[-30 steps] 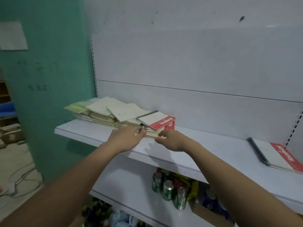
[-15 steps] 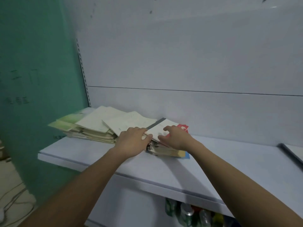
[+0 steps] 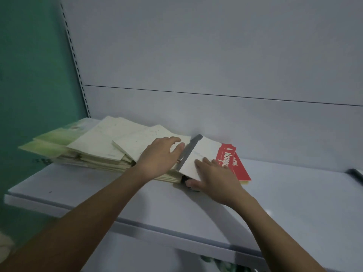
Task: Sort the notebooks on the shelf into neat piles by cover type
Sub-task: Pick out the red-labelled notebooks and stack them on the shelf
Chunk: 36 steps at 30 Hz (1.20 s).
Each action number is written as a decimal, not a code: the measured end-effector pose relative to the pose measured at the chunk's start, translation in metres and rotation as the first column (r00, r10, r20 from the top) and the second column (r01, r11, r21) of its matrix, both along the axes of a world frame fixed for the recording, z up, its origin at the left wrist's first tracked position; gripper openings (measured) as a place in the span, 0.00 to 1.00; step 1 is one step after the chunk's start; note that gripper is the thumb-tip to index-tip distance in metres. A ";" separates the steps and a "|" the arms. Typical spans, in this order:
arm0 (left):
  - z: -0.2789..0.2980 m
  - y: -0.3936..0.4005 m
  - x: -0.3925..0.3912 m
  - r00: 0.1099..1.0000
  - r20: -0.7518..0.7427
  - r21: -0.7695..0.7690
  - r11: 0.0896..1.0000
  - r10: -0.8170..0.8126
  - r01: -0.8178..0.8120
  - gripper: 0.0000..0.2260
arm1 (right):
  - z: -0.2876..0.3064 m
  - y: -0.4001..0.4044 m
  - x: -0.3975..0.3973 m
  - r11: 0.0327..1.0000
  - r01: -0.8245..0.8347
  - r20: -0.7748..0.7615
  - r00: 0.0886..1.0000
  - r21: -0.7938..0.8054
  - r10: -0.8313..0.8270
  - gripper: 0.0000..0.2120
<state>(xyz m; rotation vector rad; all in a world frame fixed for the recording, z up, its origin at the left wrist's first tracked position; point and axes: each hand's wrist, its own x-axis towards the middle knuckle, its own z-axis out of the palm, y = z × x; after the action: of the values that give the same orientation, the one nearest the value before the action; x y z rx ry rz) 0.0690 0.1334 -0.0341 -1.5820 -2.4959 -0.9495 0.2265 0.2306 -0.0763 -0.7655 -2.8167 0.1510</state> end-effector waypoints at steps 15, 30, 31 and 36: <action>0.039 -0.009 -0.003 0.079 0.961 0.247 0.953 -0.264 0.174 0.07 | 0.044 -0.051 -0.009 0.996 -0.037 -0.300 0.954 -0.083 0.011 0.28; 0.034 -0.052 -0.068 0.418 0.864 0.270 0.959 -0.282 0.089 0.25 | 0.004 -0.032 -0.016 0.960 0.279 0.004 0.960 -0.011 -0.279 0.27; 0.033 -0.053 -0.071 0.421 0.861 0.268 0.958 -0.285 0.099 0.26 | 0.000 -0.039 -0.011 0.966 0.258 -0.041 0.966 0.029 -0.257 0.23; 0.028 -0.054 -0.076 0.406 0.865 0.259 0.956 -0.293 0.140 0.28 | 0.007 -0.048 0.009 0.962 0.250 -0.162 0.950 -0.112 -0.265 0.18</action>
<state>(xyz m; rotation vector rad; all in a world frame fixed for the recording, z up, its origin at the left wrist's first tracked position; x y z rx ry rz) -0.0068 0.0790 -0.0058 -1.6065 -2.5997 -2.5681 0.2354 0.1823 -0.0689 -1.0762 -2.5313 0.2884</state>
